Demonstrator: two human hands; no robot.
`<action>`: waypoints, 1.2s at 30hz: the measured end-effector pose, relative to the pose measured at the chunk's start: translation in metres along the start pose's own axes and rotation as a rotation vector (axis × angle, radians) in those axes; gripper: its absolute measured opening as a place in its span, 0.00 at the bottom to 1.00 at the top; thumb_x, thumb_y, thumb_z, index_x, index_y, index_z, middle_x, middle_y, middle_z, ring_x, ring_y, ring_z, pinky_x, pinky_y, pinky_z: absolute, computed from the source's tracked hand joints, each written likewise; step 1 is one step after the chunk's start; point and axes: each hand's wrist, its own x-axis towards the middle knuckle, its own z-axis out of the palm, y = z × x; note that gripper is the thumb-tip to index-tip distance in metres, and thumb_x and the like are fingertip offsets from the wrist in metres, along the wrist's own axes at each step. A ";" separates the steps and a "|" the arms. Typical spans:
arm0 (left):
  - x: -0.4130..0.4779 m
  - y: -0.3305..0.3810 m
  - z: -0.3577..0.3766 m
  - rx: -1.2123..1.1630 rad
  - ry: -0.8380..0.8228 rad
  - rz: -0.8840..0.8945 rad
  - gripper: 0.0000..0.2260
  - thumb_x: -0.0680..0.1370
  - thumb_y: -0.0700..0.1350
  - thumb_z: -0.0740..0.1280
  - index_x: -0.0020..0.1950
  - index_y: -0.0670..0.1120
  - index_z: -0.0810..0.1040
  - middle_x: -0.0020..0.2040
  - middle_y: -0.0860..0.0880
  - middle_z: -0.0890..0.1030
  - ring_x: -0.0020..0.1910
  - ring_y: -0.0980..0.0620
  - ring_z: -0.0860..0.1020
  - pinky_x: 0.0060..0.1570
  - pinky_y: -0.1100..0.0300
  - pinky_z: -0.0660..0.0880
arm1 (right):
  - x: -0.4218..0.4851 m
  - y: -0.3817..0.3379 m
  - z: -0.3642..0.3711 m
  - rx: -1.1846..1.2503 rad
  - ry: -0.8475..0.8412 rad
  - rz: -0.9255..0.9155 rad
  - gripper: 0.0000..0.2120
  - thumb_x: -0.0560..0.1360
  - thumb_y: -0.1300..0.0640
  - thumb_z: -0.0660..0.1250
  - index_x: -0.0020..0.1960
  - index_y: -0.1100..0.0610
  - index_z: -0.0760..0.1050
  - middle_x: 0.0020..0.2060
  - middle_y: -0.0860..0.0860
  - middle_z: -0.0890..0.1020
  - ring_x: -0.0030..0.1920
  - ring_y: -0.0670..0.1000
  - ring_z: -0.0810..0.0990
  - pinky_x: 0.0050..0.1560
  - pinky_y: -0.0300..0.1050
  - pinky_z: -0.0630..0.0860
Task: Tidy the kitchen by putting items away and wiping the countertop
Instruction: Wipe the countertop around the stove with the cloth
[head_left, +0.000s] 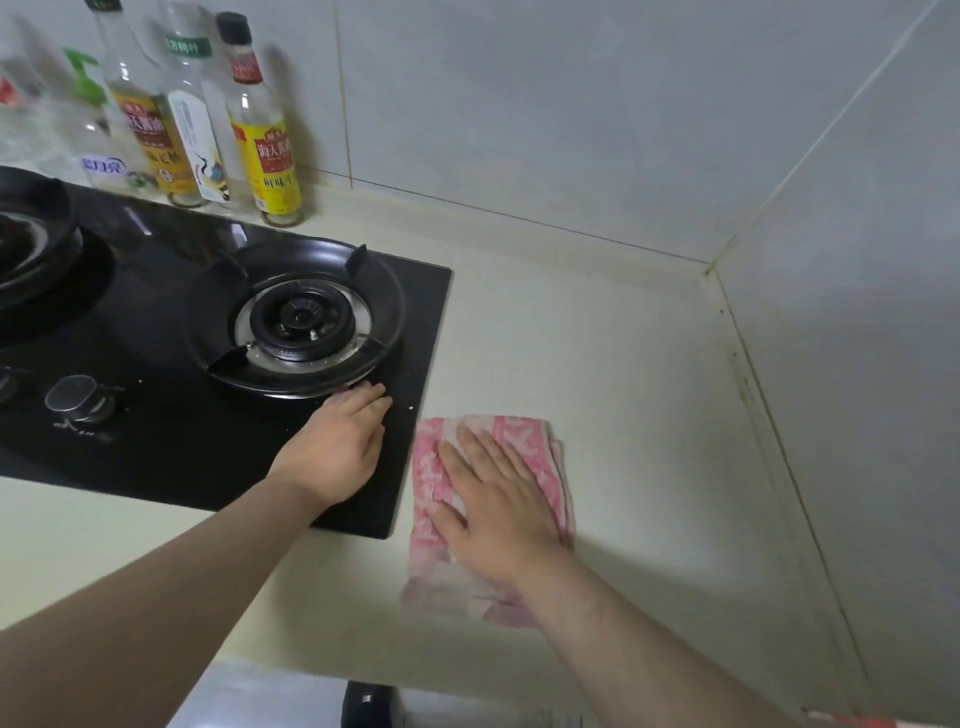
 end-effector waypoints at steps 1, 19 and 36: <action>0.000 0.000 0.000 -0.005 0.001 0.000 0.20 0.82 0.43 0.59 0.74 0.42 0.68 0.75 0.44 0.66 0.76 0.47 0.61 0.76 0.56 0.53 | -0.006 0.011 -0.002 -0.010 -0.001 -0.004 0.34 0.78 0.35 0.45 0.81 0.45 0.45 0.80 0.44 0.43 0.79 0.45 0.39 0.79 0.48 0.39; 0.000 0.001 0.006 0.005 0.000 -0.029 0.20 0.83 0.44 0.56 0.75 0.43 0.66 0.76 0.46 0.64 0.76 0.48 0.59 0.76 0.55 0.54 | -0.012 0.019 0.008 -0.037 0.085 0.258 0.33 0.79 0.35 0.41 0.81 0.46 0.42 0.80 0.47 0.42 0.79 0.48 0.39 0.79 0.51 0.41; -0.008 0.009 0.000 0.019 -0.045 -0.043 0.22 0.83 0.45 0.56 0.77 0.42 0.63 0.77 0.46 0.62 0.77 0.47 0.57 0.76 0.53 0.54 | -0.141 0.026 0.028 -0.061 0.011 0.158 0.34 0.77 0.32 0.44 0.80 0.41 0.45 0.78 0.39 0.41 0.78 0.41 0.38 0.78 0.46 0.39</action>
